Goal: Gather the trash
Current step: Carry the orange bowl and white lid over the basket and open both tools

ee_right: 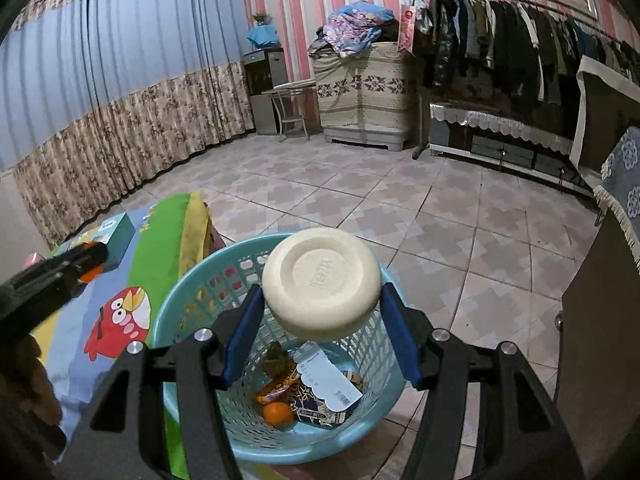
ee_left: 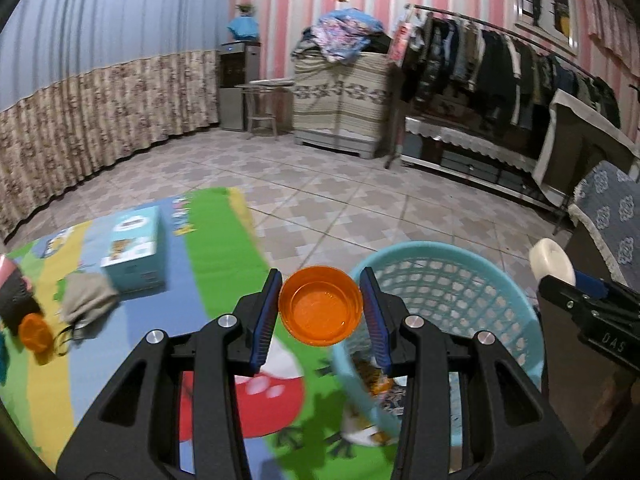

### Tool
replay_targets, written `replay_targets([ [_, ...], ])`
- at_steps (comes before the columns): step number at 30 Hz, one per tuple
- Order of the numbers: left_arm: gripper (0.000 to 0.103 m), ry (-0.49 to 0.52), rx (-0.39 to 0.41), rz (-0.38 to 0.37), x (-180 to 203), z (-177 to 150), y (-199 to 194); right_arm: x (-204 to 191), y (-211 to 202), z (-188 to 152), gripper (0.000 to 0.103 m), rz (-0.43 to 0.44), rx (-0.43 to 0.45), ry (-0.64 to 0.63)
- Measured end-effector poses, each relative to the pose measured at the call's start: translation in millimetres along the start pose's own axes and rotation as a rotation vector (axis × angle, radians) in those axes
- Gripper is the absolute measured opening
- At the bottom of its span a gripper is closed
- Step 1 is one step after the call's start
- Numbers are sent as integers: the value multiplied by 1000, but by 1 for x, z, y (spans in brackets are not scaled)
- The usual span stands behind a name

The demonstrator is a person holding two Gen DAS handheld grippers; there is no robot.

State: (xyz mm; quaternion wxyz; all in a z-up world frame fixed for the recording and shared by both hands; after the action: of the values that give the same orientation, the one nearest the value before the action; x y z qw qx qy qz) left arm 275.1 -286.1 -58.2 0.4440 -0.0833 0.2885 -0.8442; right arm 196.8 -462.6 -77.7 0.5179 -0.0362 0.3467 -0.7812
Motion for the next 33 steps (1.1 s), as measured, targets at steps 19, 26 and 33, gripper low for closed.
replay_targets([
  [19, 43, 64, -38, -98, 66, 12, 56, 5, 13, -2, 59, -3, -15, 43],
  [26, 74, 41, -18, -23, 39, 21, 51, 0, 18, -8, 59, -9, -28, 25],
  [33, 90, 16, -14, 68, 0, 15, 37, -17, 27, -11, 59, 0, -48, -2],
])
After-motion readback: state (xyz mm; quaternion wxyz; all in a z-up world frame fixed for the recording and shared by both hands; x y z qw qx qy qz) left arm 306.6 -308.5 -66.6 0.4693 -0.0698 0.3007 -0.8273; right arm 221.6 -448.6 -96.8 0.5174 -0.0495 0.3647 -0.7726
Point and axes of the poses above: each gripper's, at about its wrist camera, not at the fingertips, and y roughly the way its jaws point, x to its right, z to its top, the point moved 10 cm from there along y, roughly the way its jaws point, and after that the axes turned 12 degrees about y, right-handed, at the moved point
